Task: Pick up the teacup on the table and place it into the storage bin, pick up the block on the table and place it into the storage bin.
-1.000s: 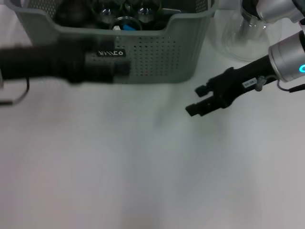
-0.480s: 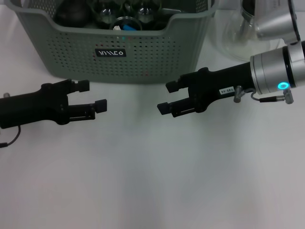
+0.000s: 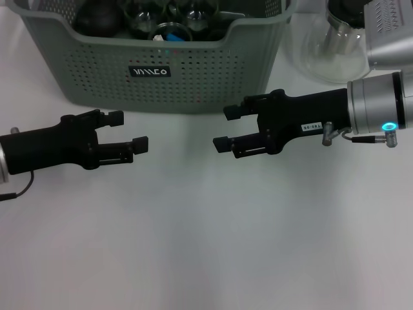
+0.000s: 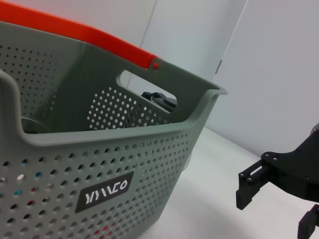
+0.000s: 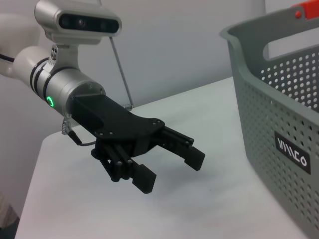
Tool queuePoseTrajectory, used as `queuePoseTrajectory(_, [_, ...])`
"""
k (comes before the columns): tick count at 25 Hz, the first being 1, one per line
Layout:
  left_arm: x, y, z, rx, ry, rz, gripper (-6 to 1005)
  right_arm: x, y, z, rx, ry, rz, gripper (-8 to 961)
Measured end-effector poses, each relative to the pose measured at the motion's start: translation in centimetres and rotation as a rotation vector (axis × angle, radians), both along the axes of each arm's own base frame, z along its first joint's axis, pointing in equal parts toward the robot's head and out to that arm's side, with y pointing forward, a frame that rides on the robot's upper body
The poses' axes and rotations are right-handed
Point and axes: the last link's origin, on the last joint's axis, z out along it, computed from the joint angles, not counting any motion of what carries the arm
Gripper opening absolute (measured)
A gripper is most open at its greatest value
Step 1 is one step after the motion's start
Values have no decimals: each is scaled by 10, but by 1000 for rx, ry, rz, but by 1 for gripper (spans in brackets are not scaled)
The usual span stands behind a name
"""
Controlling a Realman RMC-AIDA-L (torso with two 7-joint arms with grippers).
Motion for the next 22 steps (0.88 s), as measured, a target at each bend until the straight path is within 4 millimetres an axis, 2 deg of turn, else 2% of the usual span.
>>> queuePoseTrajectory(22, [-2, 11, -18, -19, 30, 27, 939, 3, 2, -12, 6, -22, -33, 777])
